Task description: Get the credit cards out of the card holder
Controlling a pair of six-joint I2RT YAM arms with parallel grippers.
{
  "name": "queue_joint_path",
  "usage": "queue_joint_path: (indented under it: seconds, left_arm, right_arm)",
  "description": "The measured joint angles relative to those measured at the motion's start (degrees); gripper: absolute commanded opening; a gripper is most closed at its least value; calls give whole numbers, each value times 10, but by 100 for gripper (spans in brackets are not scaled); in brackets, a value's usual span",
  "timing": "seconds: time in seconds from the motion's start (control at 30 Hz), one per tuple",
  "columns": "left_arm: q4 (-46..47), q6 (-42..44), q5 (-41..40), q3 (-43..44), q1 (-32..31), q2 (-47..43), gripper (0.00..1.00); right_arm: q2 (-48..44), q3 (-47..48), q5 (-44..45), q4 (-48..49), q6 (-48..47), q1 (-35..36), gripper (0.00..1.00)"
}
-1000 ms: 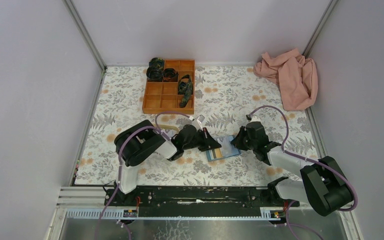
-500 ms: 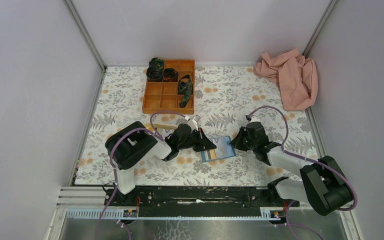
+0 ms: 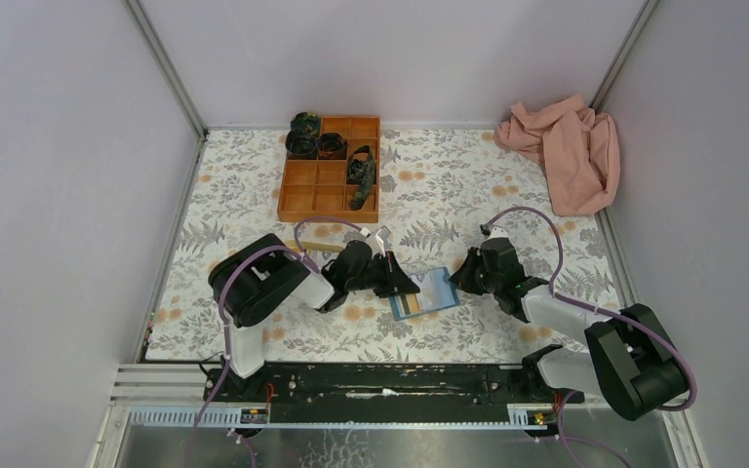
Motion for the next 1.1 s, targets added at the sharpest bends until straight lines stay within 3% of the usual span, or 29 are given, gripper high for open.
queue_joint_path:
  seconds: [0.1,0.17,0.43,0.6,0.97,1.1]
  left_arm:
    - [2,-2,4,2,0,9,25]
    - [4,-4,7,5,0,13,25]
    - [4,-3,10,8,1,16,19]
    - [5,-4,12,8,2,16,0]
    - [16,-14,28,-4,14,14,0]
    - [-51,12,26,-3,23,-24,0]
  right_arm:
    - [0,0,0,0,0,0,0]
    - [1,0,0,0,0,0,0]
    - [2,0,0,0,0,0,0]
    - [2,0,0,0,0,0,0]
    - [3,-1,0,2,0,-1,0]
    - [3,-1,0,2,0,-2,0]
